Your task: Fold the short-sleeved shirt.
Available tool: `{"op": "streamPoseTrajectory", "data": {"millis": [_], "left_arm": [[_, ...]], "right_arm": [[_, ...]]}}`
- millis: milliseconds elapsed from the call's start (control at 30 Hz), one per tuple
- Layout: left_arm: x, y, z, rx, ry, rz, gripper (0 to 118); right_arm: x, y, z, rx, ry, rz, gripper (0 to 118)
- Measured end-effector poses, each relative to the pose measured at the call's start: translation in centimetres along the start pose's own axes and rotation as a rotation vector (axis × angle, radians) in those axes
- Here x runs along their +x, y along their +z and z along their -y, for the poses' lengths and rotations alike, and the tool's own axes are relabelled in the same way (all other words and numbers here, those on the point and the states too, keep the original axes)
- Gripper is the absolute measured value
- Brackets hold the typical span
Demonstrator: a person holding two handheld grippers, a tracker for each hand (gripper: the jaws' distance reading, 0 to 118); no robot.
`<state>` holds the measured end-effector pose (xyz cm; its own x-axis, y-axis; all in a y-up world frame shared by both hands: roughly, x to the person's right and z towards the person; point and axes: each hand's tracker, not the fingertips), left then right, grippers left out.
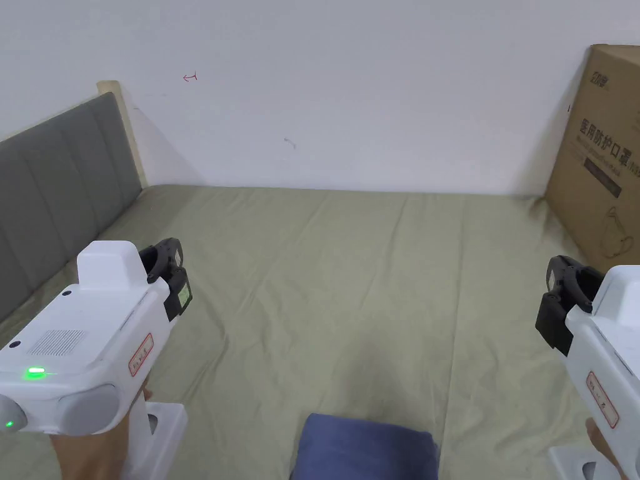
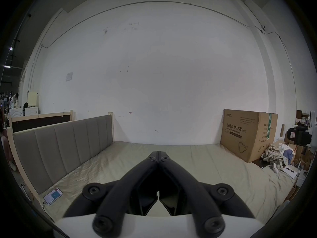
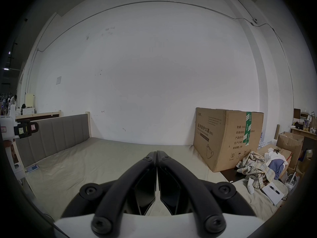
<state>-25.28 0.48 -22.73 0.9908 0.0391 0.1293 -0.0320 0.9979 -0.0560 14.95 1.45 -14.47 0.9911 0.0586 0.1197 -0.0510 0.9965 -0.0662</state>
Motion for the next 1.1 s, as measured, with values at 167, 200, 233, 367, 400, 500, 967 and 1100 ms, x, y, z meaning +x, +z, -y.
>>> {"op": "streamPoseTrajectory", "data": {"millis": [167, 200, 233, 367, 400, 500, 967, 1100], "left_arm": [[-0.1, -0.2, 0.3, -0.008, 0.011, 0.000, 0], [-0.1, -0.3, 0.4, -0.011, 0.015, 0.001, 0], [-0.1, -0.3, 0.4, -0.013, 0.017, 0.002, 0], [-0.1, -0.4, 0.4, -0.017, 0.020, 0.001, 0], [-0.2, -0.5, 0.5, -0.018, 0.022, 0.002, 0], [-0.3, -0.8, 0.7, -0.024, 0.027, 0.002, 0], [-1.3, -1.3, 3.2, -0.114, 0.079, 0.033, 0], [-1.8, -1.7, 4.5, -0.159, 0.089, 0.034, 0]], "right_arm": [[0.0, -0.4, 0.4, -0.008, -0.003, -0.001, 0], [0.0, -0.5, 0.4, -0.010, -0.005, -0.002, 0], [-0.1, -0.5, 0.4, -0.010, -0.007, -0.003, 0], [-0.2, -0.9, 0.5, -0.013, -0.010, -0.004, 0], [-0.2, -1.0, 0.5, -0.013, -0.010, -0.004, 0], [-0.4, -1.4, 0.6, -0.018, -0.007, -0.002, 0], [-5.4, -6.4, 15.1, -0.317, -0.018, -0.109, 0], [-7.8, -7.4, 20.4, -0.468, -0.019, -0.148, 0]]}}
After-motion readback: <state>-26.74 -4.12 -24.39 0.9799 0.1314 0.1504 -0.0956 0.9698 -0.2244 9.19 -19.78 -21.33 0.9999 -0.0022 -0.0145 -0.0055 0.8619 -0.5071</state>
